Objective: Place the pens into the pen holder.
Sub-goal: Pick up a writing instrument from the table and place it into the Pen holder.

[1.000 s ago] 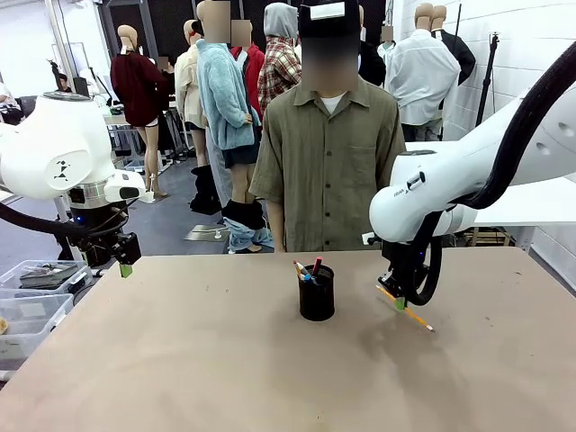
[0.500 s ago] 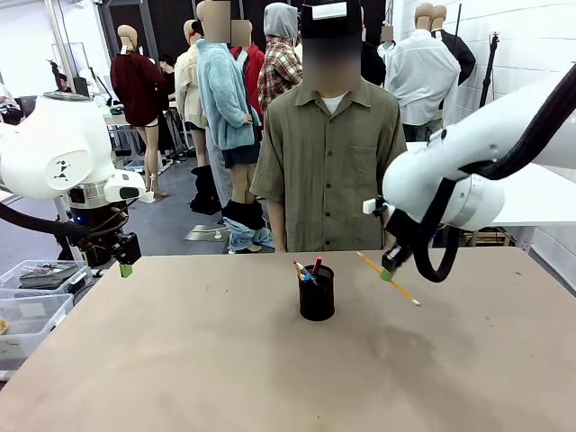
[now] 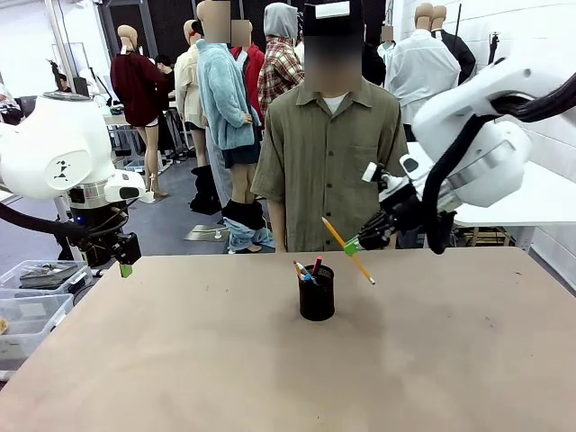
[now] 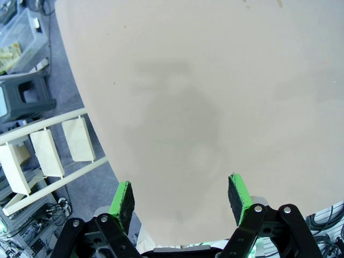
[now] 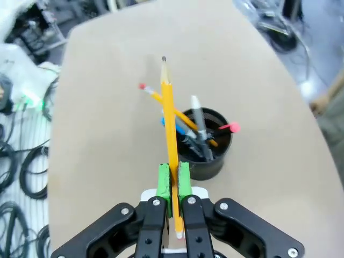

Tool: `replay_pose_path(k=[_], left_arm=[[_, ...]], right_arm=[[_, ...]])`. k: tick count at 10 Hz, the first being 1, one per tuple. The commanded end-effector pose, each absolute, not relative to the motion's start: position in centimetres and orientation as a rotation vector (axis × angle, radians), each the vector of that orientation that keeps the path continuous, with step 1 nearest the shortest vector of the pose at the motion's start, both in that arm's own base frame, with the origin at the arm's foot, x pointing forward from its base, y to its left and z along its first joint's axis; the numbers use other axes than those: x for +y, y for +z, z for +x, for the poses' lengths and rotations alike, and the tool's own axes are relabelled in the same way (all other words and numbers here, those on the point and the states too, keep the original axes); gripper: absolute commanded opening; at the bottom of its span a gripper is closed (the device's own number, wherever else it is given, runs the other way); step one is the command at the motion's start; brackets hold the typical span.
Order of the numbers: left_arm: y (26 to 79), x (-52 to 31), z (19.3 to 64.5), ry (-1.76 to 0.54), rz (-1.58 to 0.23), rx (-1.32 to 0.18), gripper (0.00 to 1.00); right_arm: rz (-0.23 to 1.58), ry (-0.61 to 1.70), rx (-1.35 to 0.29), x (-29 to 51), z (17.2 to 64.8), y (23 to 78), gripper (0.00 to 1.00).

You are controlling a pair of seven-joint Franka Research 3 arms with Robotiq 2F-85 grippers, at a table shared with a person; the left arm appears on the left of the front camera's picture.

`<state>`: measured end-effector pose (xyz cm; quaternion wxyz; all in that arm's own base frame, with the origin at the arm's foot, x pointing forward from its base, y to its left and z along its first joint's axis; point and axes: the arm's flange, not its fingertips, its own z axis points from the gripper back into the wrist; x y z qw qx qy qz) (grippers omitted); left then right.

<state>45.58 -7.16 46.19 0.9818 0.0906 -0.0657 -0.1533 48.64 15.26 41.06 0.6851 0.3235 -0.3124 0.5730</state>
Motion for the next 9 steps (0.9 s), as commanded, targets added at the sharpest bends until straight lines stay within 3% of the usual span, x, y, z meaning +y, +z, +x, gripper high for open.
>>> replay_pose_path(k=[1, 5, 9], left_arm=[[46.2, -6.9, 45.7, -0.319, 0.197, -0.146, 0.92], [46.2, -6.9, 45.7, -0.319, 0.197, -0.146, 0.92], [46.2, -6.9, 45.7, -0.319, 0.197, -0.146, 0.92]], right_arm=[[0.836, 1.336, -0.777, 15.7, 48.8, 39.8, 0.0], [0.943, 1.33, -1.012, 17.9, 49.7, 40.1, 0.0], [0.941, 1.27, -1.051, 20.4, 53.0, 38.7, 0.0]])
